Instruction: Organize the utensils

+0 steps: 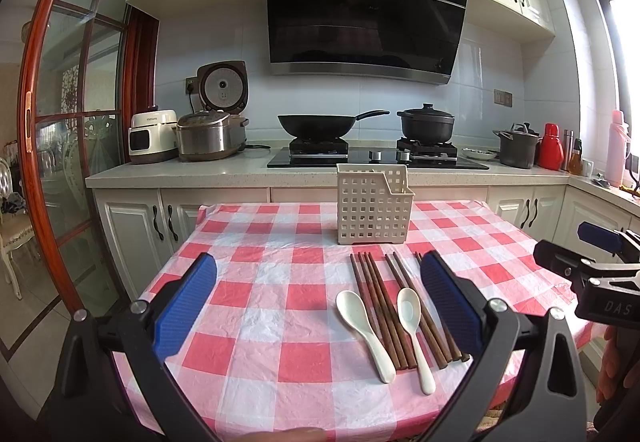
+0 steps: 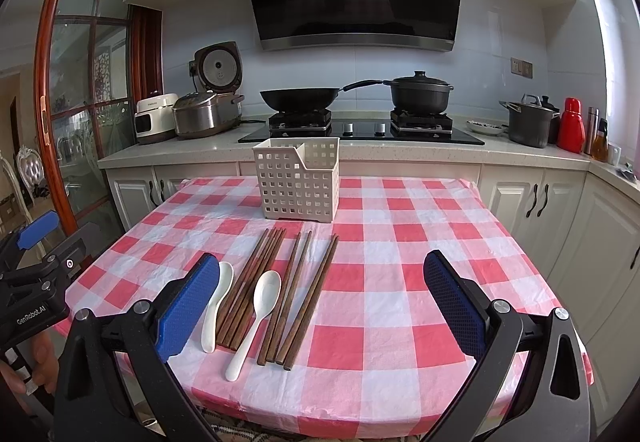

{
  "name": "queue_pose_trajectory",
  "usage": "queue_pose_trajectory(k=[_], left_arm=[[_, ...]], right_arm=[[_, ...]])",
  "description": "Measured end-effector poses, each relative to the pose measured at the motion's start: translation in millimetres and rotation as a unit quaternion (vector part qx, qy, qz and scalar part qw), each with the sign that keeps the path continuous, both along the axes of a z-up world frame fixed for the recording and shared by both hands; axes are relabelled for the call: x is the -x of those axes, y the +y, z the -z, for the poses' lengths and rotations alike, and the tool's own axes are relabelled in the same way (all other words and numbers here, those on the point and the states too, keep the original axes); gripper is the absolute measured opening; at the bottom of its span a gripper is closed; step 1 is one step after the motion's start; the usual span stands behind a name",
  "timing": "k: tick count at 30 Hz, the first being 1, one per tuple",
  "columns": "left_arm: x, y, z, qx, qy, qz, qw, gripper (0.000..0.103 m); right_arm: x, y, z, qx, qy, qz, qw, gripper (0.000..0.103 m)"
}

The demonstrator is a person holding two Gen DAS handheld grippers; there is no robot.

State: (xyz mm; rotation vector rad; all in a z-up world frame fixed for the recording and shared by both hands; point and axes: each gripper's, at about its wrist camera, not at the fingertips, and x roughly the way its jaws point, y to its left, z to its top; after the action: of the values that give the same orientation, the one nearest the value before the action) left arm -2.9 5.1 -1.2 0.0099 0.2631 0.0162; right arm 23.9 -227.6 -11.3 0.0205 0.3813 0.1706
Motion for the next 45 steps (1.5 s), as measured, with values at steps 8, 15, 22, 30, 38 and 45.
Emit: queue_pose_trajectory(k=[8,15,22,30,38,45], left_arm=[[-0.3,-0.2,1.0,0.000,0.000,0.000,1.0000,0.098],[0.5,-0.2,2.1,0.002,0.000,-0.001,1.0000,0.098],[0.9,0.0,2.6,0.003,0.000,-0.001,1.0000,0.098],[1.0,0.2,2.7,0.003,0.000,-0.001,1.0000,0.098],[0.8,0.3,3.3,0.004,0.001,-0.001,1.0000,0.098],[0.9,1.7,4.3,0.007,0.005,0.000,1.0000,0.098]], right_arm=[[0.3,-0.2,-1.0,-0.001,0.000,0.000,1.000,0.096],[0.1,-0.4,-1.5,-0.001,-0.001,0.000,1.000,0.096],[0.2,-0.6,-1.8,0.000,-0.001,0.000,1.000,0.096],[0.4,-0.5,-1.8,-0.001,-0.001,0.000,1.000,0.096],[0.5,-0.2,-1.2,0.000,-0.001,0.000,1.000,0.096],[-0.4,-0.7,-0.4,-0.001,0.002,0.001,1.000,0.096]])
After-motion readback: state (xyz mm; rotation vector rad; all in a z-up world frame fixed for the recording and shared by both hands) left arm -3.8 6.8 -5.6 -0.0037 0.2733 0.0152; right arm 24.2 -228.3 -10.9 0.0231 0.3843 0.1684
